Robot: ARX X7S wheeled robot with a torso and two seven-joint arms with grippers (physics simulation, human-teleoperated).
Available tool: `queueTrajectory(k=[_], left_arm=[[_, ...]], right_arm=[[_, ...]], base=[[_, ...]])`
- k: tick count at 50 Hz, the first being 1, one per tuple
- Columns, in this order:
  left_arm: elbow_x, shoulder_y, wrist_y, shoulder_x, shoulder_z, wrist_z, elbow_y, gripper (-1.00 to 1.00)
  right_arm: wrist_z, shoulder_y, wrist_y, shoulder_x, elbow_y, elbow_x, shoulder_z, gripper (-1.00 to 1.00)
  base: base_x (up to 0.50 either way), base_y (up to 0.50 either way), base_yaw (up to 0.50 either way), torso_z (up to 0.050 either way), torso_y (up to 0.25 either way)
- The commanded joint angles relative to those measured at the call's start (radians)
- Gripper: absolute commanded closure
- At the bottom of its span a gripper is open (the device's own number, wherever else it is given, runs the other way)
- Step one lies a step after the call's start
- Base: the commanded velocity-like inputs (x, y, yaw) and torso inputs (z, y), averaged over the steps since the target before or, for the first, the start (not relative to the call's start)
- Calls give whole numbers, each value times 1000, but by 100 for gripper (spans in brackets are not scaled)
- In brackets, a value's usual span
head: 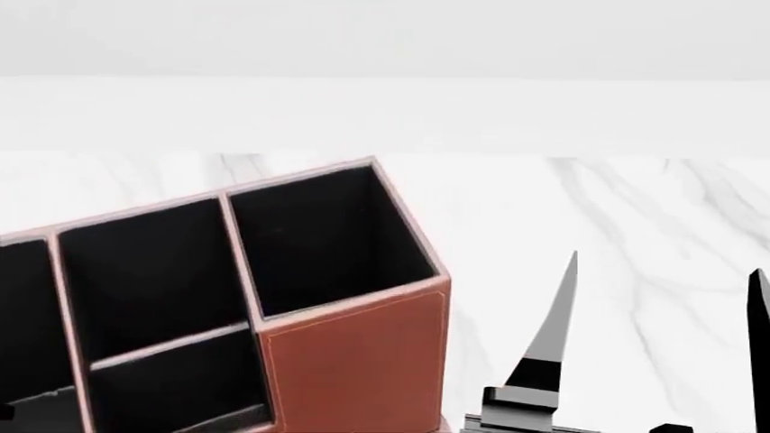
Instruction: Pick up the book and place it in the front compartment of the caddy.
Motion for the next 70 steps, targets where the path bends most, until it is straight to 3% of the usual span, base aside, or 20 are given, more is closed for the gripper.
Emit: queueTrajectory(k=[1, 5, 16, 20, 57, 63, 65, 68, 69, 70], left_arm=[[-23, -1, 28, -29, 14, -28, 2, -100], [-31, -1, 37, -37, 17, -36, 0, -100], [-36, -1, 55, -58, 33, -55, -3, -100], [-52, -8, 53, -72, 33, -74, 1, -100], [-36, -14, 110, -151, 115, -123, -2, -100], [-87, -54, 97, -189, 123, -152, 8, -100], [-281, -51, 160, -179, 113, -101, -22, -100], [-325, -105, 112, -199, 144, -114, -16, -100], [-372, -106, 162, -197, 151, -31, -9, -100], [-377, -109, 166, -200, 156, -20, -4, -100]], right_arm=[[13, -16, -40, -13, 5, 35, 30, -100], [40, 6, 47, 23, -5, -22, -17, -100], [43, 6, 32, 34, -8, -9, -28, -100], [24, -18, -54, 2, 1, 63, 28, -100], [49, -22, -71, 43, 3, 87, 0, -100], [58, -15, -56, 49, -8, 102, 2, -100], [66, -11, -44, 55, -21, 108, 7, -100], [70, -14, -51, 59, -19, 109, 3, -100], [70, -15, -52, 61, -18, 108, 0, -100], [72, -15, -51, 62, -19, 111, 1, -100]], base=[[0, 0, 0, 0, 0], [0, 280, 0, 0, 0], [0, 500, 0, 0, 0], [0, 250, 0, 0, 0], [0, 0, 0, 49, 0], [0, 0, 0, 49, 0], [0, 0, 0, 24, 0], [0, 0, 0, 0, 0], [0, 0, 0, 0, 0], [0, 0, 0, 0, 0]])
